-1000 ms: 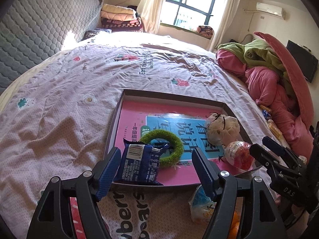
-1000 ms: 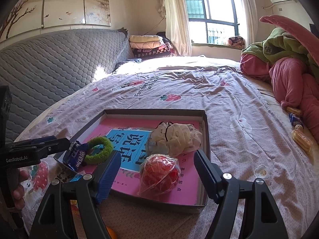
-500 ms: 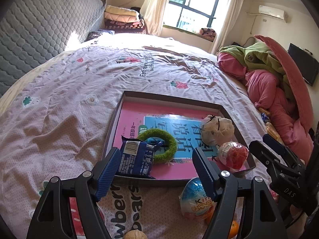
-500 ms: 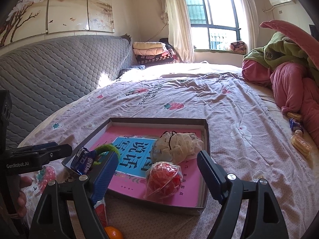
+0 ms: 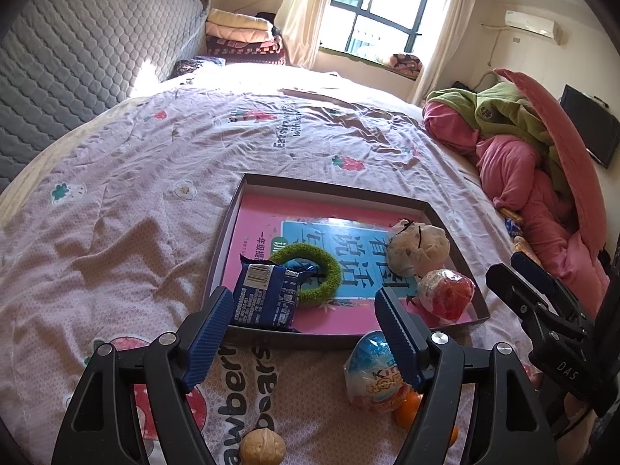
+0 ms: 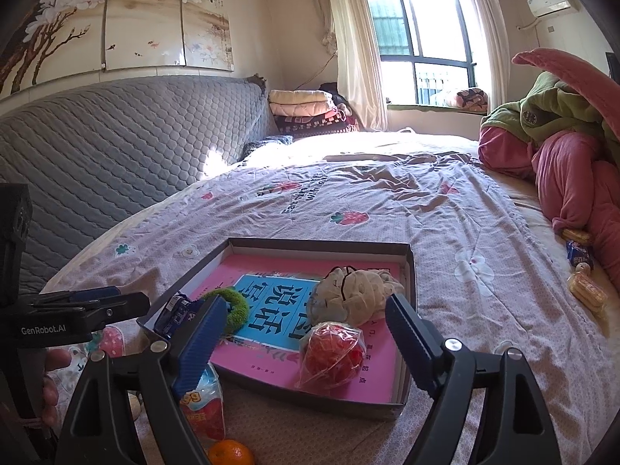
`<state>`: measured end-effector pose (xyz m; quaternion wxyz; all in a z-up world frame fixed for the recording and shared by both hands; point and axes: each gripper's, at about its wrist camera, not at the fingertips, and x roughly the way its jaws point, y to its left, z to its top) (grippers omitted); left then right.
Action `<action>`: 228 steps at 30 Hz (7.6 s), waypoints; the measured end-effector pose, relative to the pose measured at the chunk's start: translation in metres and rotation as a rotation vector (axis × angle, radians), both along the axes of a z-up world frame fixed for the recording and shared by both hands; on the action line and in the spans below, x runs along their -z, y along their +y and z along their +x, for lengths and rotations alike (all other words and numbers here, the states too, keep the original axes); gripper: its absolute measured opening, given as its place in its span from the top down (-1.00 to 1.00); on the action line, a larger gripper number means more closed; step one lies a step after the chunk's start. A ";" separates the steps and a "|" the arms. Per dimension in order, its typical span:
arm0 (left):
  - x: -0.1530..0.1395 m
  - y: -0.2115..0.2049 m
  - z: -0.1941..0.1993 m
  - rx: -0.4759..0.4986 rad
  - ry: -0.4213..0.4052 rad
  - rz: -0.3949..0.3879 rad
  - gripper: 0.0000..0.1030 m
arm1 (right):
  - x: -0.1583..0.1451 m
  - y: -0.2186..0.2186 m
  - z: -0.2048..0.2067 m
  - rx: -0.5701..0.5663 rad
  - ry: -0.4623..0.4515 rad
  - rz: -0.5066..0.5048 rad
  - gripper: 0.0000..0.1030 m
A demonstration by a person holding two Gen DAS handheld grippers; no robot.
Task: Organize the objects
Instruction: 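Withdraw both tools from the tray toward the Kinder egg bag and oranges, then move left tool to Kinder egg bag while right tool approaches an orange, then close left tool on Kinder egg bag while right tool closes on orange, then lift Kinder egg bag with left tool while right tool lifts orange toward tray, then lower Kinder egg bag into tray while right tool lowers orange beside mesh puff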
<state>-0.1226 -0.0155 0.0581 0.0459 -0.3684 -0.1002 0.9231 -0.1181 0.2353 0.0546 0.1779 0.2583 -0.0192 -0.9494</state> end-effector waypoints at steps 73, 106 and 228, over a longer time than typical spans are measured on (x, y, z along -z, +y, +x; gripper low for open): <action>-0.012 0.029 0.073 0.036 -0.016 -0.097 -0.49 | 0.005 0.004 0.091 -0.033 0.020 0.085 -0.63; 0.046 0.057 0.026 0.095 -0.147 -0.048 -0.49 | 0.065 -0.022 0.095 -0.122 -0.225 0.186 -0.62; 0.030 0.031 -0.052 0.102 -0.026 -0.081 -0.15 | 0.031 -0.052 -0.008 -0.156 -0.077 0.215 0.22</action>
